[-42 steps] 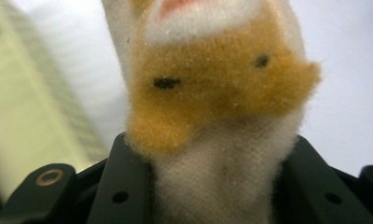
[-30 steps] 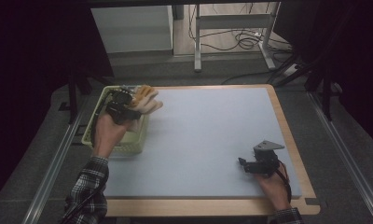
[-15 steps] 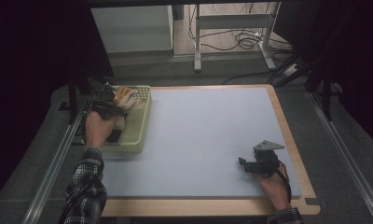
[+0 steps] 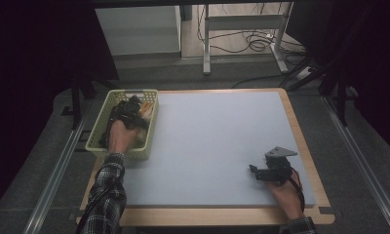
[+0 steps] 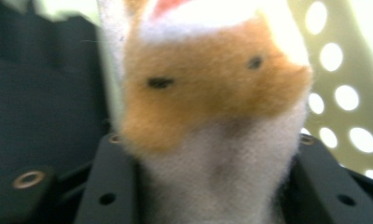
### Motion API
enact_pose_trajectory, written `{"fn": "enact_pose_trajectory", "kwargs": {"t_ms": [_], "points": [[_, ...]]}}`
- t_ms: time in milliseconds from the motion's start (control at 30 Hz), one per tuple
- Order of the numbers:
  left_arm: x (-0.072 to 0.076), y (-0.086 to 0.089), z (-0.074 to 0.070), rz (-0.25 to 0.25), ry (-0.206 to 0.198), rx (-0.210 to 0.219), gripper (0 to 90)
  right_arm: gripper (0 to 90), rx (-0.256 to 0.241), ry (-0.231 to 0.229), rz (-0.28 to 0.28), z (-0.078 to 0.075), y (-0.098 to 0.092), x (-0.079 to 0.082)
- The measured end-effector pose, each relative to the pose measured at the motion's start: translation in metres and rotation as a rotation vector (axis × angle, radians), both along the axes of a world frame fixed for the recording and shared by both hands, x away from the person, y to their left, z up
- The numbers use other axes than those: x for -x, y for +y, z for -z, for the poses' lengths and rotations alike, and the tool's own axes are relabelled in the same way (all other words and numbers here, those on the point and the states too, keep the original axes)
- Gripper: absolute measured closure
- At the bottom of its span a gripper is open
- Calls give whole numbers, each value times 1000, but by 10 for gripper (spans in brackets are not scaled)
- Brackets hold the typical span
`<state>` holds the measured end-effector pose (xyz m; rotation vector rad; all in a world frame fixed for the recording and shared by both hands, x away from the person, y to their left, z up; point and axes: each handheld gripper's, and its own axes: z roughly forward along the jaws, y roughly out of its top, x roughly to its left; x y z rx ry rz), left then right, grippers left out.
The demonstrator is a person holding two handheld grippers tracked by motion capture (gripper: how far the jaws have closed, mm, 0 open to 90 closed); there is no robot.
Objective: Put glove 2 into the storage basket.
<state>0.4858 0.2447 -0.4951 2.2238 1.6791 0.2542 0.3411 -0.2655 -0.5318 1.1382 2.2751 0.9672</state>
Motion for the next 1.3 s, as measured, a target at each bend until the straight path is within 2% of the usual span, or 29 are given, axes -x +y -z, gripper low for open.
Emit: {"fn": "enact_pose_trajectory", "kwargs": {"t_ms": [100,167,233,300,333,367,533,633,733,767,833,867,933,1033,1100,1200,1300], "points": [[-2,0,11,14,34,-18,423,211,0,0,0,0,0,0],[-2,3,12,1,25,-14,364,211,-1,1,0,0,0,0],[0,6,11,-14,23,-29,277,211,-1,0,0,0,0,0],[2,10,8,-14,15,0,195,211,0,0,0,0,0,0],[4,11,5,-7,13,23,144,211,0,0,0,0,0,0],[6,11,1,-3,5,28,109,211,1,0,0,0,0,0],[18,10,-26,28,-65,27,100,211,1,0,0,0,0,0],[24,17,-45,1,-133,33,168,211,1,0,0,0,0,0],[26,26,-52,-33,-165,5,356,211,0,0,0,0,0,0],[26,29,-51,-44,-161,-19,435,212,0,1,0,0,0,0],[23,32,-43,-65,-138,-92,585,211,1,0,0,0,0,0],[22,35,-38,-73,-123,-109,645,212,0,0,0,0,0,0],[17,38,-26,-84,-84,-115,728,211,0,0,0,0,0,0],[12,36,-9,-62,-45,-95,772,212,-1,1,0,0,0,0],[9,31,-1,-53,-39,-83,786,211,-1,1,0,0,0,0],[8,25,0,-44,-39,-62,805,211,-1,1,0,0,0,0],[8,21,-1,-28,-43,-69,820,211,-1,1,0,0,0,0]]}}
